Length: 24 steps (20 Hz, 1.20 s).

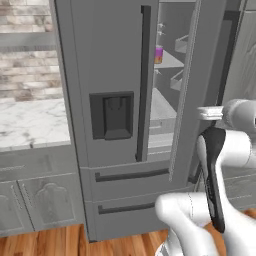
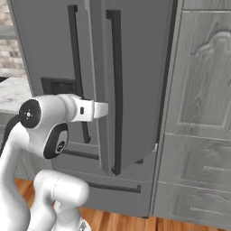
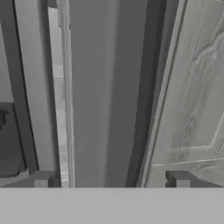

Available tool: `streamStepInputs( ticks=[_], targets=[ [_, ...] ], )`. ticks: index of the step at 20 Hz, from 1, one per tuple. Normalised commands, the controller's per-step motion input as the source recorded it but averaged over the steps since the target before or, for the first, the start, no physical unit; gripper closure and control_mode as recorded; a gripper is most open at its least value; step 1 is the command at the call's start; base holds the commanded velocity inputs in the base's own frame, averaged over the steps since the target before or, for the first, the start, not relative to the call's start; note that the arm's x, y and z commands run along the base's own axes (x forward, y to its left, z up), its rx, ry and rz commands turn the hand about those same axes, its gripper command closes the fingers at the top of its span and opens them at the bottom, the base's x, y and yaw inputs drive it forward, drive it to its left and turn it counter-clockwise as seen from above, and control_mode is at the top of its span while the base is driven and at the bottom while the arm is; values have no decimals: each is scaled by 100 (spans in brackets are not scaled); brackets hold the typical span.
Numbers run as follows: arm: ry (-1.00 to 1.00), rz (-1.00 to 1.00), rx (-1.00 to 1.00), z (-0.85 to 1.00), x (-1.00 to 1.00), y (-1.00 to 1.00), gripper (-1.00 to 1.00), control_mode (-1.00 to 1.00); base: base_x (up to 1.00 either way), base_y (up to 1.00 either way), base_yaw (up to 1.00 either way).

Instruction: Open the fridge, grab two sodas, and place both sodas inside the bowl with ice on the dining counter.

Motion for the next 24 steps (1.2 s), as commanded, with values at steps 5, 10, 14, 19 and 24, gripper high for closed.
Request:
streamStepInputs(
  ticks=[5, 10, 14, 19, 24],
  targets=[
    [-11, 1, -19, 55, -5, 98, -100, -100, 0, 0, 0],
    [-7, 0, -19, 48, 19, 67, -100, -100, 0, 0, 0],
    [2, -1, -9, 28, 40, 27, -100, -100, 0, 0, 0],
    [4, -8, -6, -28, 36, 2, -100, -100, 0, 0, 0],
    [7, -1, -4, -6, 59, 0, -100, -100, 0, 0, 0]
  ],
)
